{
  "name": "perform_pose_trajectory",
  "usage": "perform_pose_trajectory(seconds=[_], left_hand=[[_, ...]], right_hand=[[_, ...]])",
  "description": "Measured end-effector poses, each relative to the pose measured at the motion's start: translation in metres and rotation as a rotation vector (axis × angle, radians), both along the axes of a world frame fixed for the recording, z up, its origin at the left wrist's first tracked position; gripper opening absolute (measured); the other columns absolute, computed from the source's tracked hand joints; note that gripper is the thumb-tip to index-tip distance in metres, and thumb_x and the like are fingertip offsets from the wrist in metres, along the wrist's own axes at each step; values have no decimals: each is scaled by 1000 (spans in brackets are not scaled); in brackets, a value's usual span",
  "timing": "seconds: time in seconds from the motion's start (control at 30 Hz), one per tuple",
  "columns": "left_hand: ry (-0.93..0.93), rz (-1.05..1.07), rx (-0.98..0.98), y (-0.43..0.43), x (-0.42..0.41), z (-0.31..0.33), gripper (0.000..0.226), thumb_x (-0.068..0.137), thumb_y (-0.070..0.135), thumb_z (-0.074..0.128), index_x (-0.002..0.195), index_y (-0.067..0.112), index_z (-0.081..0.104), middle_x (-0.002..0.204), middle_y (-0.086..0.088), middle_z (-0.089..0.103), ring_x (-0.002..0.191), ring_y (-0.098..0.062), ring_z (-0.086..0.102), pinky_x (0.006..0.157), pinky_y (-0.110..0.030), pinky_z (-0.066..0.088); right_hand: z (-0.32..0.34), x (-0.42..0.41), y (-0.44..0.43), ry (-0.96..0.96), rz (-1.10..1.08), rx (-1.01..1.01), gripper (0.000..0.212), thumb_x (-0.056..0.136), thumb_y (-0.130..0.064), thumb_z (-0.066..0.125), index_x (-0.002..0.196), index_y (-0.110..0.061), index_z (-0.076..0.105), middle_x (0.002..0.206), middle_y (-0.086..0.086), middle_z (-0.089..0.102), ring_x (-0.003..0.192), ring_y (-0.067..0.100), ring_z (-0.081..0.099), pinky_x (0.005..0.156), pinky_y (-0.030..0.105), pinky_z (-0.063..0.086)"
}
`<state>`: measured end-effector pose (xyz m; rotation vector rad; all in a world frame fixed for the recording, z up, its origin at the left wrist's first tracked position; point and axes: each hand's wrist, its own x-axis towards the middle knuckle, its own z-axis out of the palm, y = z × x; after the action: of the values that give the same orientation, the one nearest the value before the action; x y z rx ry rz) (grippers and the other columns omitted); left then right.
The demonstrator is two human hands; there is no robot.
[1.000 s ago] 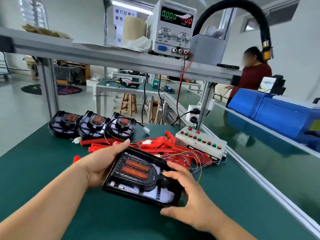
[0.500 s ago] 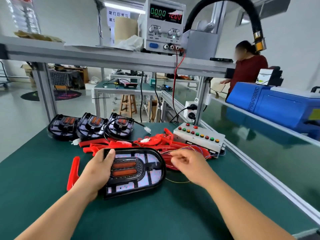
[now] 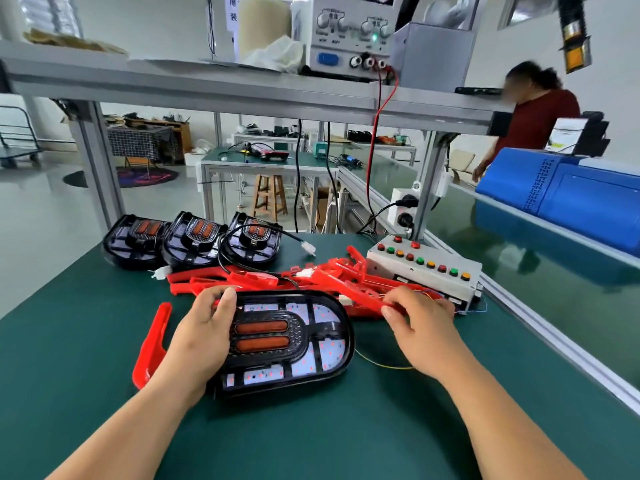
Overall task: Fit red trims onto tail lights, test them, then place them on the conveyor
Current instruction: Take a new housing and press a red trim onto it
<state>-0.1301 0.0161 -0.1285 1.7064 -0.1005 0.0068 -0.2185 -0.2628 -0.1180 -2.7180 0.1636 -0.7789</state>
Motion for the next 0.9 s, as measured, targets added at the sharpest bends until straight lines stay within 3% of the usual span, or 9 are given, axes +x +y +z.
perform_pose_trajectory(seconds=[0.13,0.27,0.33,0.4,0.47,0.57,0.67,0.8,0.9], left_hand=[[-20,-2,-65,-3,5,0,17,97,51,45,93,46,62,98,2,71,97,-23,67,89,-45,55],[-33,-3,-75,-5,8,-2,17,98,50,46,98,41,60,96,4,71,95,-21,68,82,-40,57],[-27,-11,-50,-5,7,-1,19,97,55,44,94,46,61,93,9,69,92,-15,66,74,-30,52],[6,-54,-68,-4,6,-1,23,96,60,39,88,59,61,99,12,68,96,-9,63,82,-29,49],[57,-110,-159,-2,5,-1,29,96,65,36,105,58,63,114,8,70,109,-14,64,99,-41,48],[122,-135,-268,0,6,-2,54,91,72,37,127,40,60,128,-3,66,119,-27,62,105,-53,43],[115,-136,-306,-2,4,-1,46,97,65,34,115,39,67,111,-9,74,103,-31,70,97,-55,50],[105,-116,-314,-1,4,0,42,101,58,32,107,40,69,106,-9,75,96,-30,73,90,-56,54],[96,-121,-308,-1,3,2,41,101,57,30,104,43,69,104,-8,75,95,-28,73,90,-53,55]], right_hand=[[5,-3,7,-180,90,416,19,99,-18,53,89,-34,57,78,-19,61,76,-6,54,69,7,37],[3,0,26,-183,202,689,26,102,-17,47,89,-34,62,87,-31,64,82,-13,54,73,3,37],[-2,3,36,-112,254,688,25,102,-18,47,89,-30,64,92,-24,65,83,-10,54,75,4,38],[-5,6,43,-53,287,640,25,103,-19,47,88,-28,65,96,-19,65,83,-9,55,75,3,39],[0,10,47,-50,263,626,27,103,-21,48,87,-34,65,96,-26,65,87,-10,58,76,3,39],[14,21,53,-16,226,572,31,102,-23,47,83,-41,63,92,-24,67,89,-8,58,75,6,41],[24,33,64,32,240,488,28,102,-25,46,83,-36,64,91,-19,67,89,-6,58,74,8,41],[28,43,73,76,220,483,32,102,-29,44,90,-12,69,85,5,67,80,22,59,75,33,47],[27,45,73,91,179,586,33,102,-28,46,90,-9,71,94,15,69,87,30,60,76,33,49]])
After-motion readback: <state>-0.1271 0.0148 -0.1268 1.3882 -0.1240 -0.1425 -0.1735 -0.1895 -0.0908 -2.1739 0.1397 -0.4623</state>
